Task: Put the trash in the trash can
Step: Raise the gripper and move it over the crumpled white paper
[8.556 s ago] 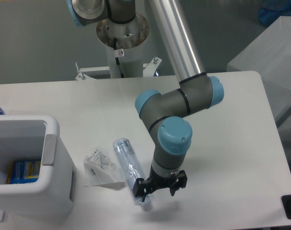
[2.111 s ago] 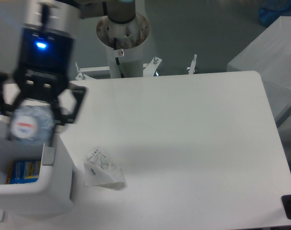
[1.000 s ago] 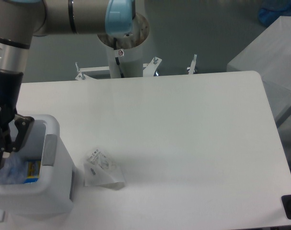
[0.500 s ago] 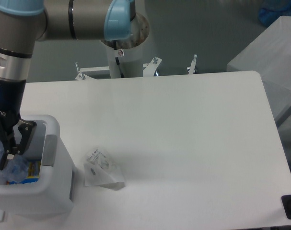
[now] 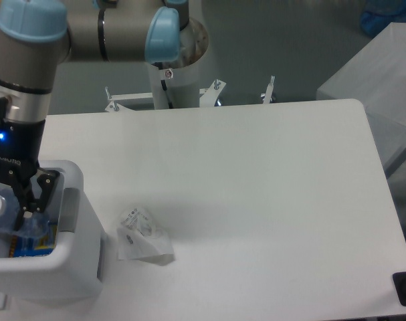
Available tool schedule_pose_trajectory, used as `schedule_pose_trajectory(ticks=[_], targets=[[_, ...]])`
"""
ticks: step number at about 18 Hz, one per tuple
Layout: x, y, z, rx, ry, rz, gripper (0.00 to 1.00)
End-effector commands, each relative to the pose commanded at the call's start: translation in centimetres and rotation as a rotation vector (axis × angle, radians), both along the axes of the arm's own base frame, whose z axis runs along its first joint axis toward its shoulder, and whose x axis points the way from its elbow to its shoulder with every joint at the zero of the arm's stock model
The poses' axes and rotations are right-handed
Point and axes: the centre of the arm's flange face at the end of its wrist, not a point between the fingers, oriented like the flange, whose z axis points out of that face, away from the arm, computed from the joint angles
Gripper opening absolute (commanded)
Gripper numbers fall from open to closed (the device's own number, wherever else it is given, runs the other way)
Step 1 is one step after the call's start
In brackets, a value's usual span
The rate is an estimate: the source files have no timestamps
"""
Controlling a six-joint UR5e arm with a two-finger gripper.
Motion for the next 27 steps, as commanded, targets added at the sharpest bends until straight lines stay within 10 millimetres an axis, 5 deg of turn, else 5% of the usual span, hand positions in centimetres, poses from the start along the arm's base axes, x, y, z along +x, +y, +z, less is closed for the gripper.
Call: schedule_pose_trajectory(ticks=[6,8,9,10,15,18,21,24,27], targets=[[1.3,0.0,-2.4,-0.043,-0.017,-0.021,0.7],[1.3,0.0,-2.8,-0.048,-0.016,-0.022,0.77],[1.3,0.0,-2.6,-0.046,-0.01,-0.026,0.89],[1.2,-0.2,-2.2,-0.041,-0.004,-0.022,1.0],[0.8,-0.9,3.7,0.05,0.035,-0.004,1.0],[-3.2,-4.6,7.2,0.086,0.069,0.09,1.0],[-9.6,-9.3,8.6,0.056,0.162,0.293,1.0],[-14.0,-13.4,5.7,0.003,0.146,0.398,1.0],[-15.9,-15.6,1.5,-0.072,0.114,0.439,1.0]])
